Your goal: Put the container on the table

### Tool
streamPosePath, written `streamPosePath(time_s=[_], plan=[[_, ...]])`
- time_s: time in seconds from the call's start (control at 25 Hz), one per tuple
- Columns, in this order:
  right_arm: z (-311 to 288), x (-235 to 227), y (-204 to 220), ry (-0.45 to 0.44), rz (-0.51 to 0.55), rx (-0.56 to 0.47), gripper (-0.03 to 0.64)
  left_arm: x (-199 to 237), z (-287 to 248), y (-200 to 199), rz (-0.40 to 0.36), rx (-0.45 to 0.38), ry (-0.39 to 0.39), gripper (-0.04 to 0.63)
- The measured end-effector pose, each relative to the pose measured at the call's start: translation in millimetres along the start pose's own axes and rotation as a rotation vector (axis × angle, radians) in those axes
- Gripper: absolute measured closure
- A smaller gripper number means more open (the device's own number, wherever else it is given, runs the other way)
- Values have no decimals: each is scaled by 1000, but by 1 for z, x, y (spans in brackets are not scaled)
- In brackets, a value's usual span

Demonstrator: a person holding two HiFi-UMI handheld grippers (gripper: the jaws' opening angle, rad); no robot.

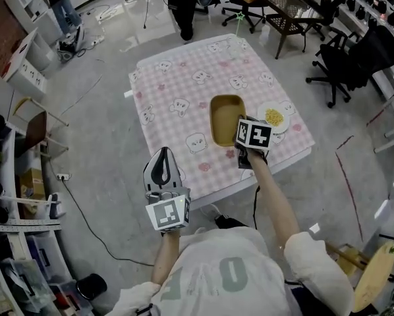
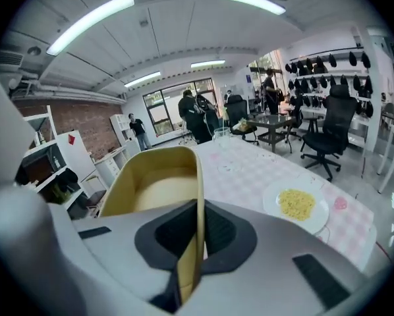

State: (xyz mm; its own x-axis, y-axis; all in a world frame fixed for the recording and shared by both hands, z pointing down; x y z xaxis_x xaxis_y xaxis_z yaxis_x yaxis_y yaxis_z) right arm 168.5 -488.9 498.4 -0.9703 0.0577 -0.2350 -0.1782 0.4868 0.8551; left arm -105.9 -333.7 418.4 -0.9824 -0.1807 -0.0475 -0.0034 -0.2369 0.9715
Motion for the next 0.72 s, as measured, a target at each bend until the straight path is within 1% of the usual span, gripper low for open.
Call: streamPosePath(time_s=[0.2, 0.36, 0.52, 0.72], plan=[[-41, -9, 21, 3, -30, 174, 584, 6, 0, 8, 1, 34, -32, 566], [-64, -15, 38, 16, -52, 273, 584, 10, -1, 15, 5, 51, -54, 566], [-74, -18, 47, 19, -42, 325, 584, 10, -1, 18, 3, 65, -74, 566], [-81, -18, 53, 24, -29, 358, 584, 10, -1, 21, -1, 79, -80, 566]])
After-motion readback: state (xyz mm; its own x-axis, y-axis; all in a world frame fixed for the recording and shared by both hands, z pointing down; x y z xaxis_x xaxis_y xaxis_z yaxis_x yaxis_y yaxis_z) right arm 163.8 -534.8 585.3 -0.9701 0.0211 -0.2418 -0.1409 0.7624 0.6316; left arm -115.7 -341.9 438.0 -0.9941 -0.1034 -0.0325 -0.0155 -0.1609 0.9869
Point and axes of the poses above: the fingertips, and each gripper's own axes: z backward along the fingers, x to its left, y out of its underside, the point moved 9 cm from there along z, backward along the fingers, and after that the axes turned 10 degrees about -x, right-handed, at the moved point
